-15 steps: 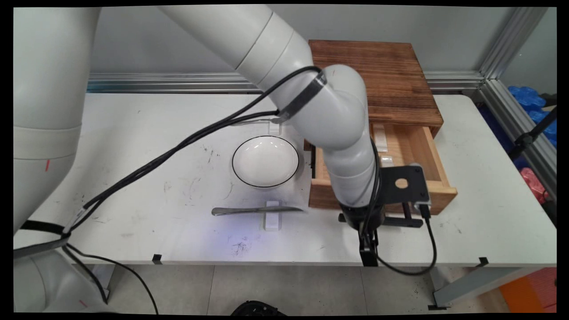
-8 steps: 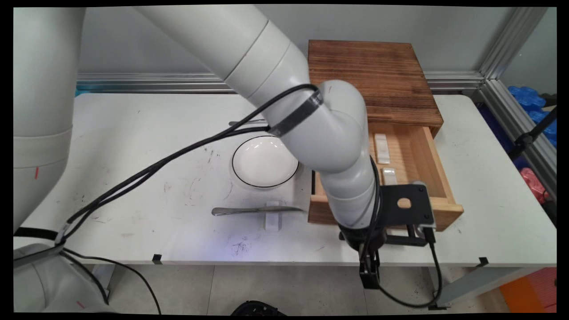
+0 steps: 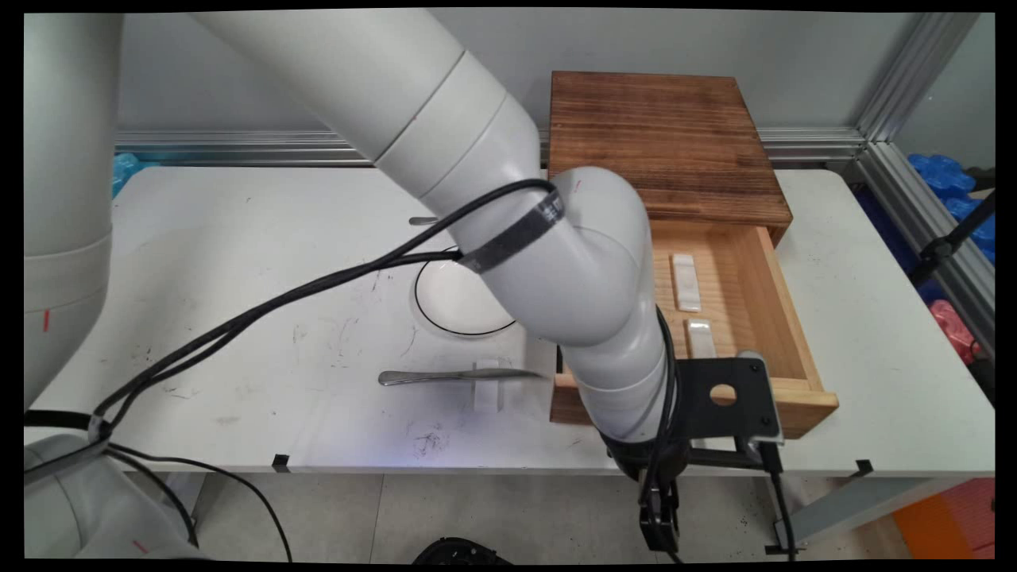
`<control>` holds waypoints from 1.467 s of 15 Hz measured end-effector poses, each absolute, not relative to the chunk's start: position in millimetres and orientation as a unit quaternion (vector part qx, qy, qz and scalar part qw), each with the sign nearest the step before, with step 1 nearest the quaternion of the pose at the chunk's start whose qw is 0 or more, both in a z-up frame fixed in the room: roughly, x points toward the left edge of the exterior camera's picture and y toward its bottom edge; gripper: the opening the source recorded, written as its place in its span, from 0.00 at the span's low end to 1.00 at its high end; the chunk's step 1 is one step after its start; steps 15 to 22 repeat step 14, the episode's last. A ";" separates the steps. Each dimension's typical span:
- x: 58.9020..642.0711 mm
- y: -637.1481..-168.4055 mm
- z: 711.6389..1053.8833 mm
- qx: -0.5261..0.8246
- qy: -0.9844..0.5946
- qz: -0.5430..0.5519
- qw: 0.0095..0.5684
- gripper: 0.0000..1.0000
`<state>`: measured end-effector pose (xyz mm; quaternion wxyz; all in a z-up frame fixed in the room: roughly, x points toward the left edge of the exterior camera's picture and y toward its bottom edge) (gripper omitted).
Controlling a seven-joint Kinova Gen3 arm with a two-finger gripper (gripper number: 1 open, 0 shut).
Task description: Open the drawer
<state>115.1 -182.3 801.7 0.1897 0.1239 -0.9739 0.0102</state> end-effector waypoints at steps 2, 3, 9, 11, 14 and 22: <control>114.7 -177.4 802.6 0.123 -0.974 0.009 0.191 1.00; 114.5 -176.1 802.9 0.123 -0.974 0.009 0.192 1.00; 113.4 -166.8 805.6 0.120 -0.973 0.006 0.196 1.00; 114.0 -163.5 806.1 0.120 -0.973 0.004 0.196 1.00; 115.4 -159.8 807.4 0.119 -0.973 0.003 0.197 1.00; 115.4 -159.8 807.4 0.119 -0.973 0.003 0.197 1.00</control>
